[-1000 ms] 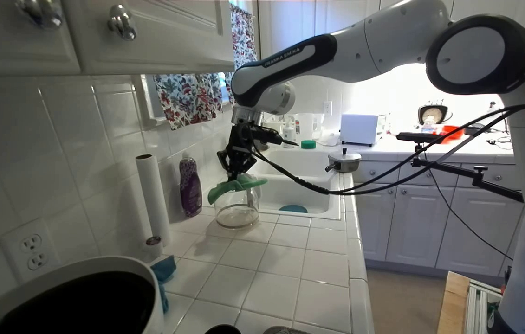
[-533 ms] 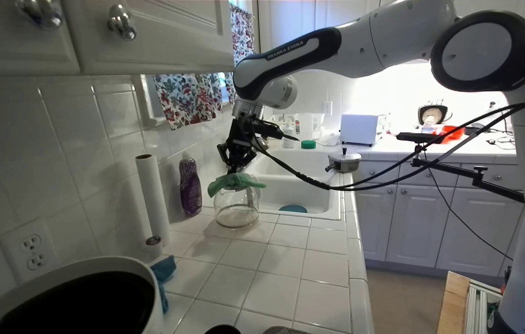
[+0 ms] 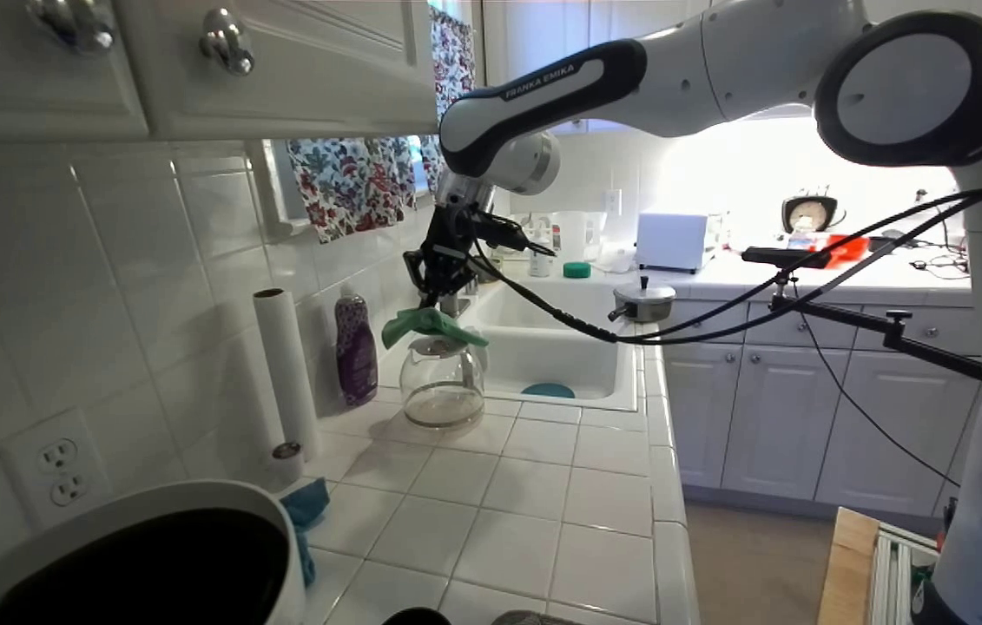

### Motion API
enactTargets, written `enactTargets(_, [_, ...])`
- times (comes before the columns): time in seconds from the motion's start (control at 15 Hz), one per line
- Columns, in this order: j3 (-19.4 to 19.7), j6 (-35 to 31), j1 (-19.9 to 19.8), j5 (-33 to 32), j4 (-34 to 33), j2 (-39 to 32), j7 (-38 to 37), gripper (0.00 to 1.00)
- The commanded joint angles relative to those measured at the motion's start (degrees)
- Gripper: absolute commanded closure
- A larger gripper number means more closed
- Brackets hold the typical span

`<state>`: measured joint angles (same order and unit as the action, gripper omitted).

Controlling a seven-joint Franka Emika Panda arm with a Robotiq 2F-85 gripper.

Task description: Use the green towel to wipe the coffee maker.

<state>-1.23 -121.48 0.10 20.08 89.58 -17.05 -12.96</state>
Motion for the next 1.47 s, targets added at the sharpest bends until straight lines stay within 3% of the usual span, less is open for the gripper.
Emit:
enactTargets(0.0, [-0.19,-1.97,0.12,0.32,-3.55,-2.73,-1.03,0.99])
enactTargets(0.67, [1.39,-0.73,0.91,-2.37,-7.25,-7.18,-10.14,0.99])
enactTargets(1.4, [4.37,0.46,1.92,-7.96,5.49,2.04,-19.89,0.99])
